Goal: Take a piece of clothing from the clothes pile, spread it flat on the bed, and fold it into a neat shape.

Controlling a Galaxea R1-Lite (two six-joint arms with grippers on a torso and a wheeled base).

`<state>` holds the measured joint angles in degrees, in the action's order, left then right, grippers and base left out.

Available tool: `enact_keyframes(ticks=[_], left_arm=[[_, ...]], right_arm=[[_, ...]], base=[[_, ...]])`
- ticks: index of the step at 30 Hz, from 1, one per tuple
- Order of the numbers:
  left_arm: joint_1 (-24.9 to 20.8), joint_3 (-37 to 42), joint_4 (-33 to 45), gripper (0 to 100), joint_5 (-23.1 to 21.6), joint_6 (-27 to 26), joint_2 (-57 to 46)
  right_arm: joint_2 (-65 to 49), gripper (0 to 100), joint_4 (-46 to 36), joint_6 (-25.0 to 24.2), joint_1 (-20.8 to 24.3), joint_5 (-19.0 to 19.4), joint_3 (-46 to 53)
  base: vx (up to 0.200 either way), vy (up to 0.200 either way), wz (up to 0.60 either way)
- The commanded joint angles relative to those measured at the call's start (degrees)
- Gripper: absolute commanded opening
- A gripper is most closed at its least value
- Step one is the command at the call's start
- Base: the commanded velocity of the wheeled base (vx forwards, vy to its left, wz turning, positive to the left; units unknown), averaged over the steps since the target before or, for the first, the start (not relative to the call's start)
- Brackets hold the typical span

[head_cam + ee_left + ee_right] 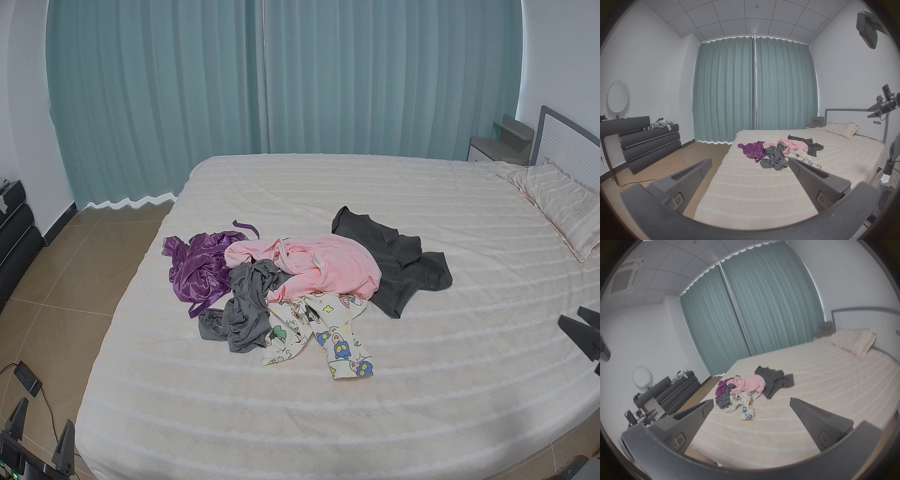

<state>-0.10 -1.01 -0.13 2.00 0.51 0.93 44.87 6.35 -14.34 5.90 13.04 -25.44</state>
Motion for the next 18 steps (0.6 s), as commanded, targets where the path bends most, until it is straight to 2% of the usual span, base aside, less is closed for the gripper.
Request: enact_keyframes(ticks=[1,3,8,13,16,18], left_arm=[[0.0,1.0,0.0,100,0.0,0.0,-0.9],[0.0,1.0,0.0,100,0.0,0.0,-0.9],[0.0,1.0,0.0,100,0.0,0.0,-0.9],[0.0,1.0,0.0,100,0.0,0.0,-0.9],[0.0,1.0,0.0,100,0.0,0.0,-0.9],[0.0,1.0,0.0,100,0.0,0.0,-0.9]], right_arm=[[45.2,100,20.8,-16.3,10.2,3.7,-2.2],[48.8,100,24.4,-18.1,11.2,3.4,-2.2],[60.3,100,35.5,-26.0,16.2,1.9,-4.0],[71.6,100,38.9,-26.6,18.5,-2.1,-8.1],[79.3,100,41.0,-26.7,20.2,-6.5,-12.0],[81.9,100,41.5,-26.7,20.9,-7.5,-13.7]], base=[[0.000,0.000,0.00],[0.000,0.000,0.00],[0.000,0.000,0.00],[0.000,0.000,0.00],[0.000,0.000,0.00],[0.000,0.000,0.00]])
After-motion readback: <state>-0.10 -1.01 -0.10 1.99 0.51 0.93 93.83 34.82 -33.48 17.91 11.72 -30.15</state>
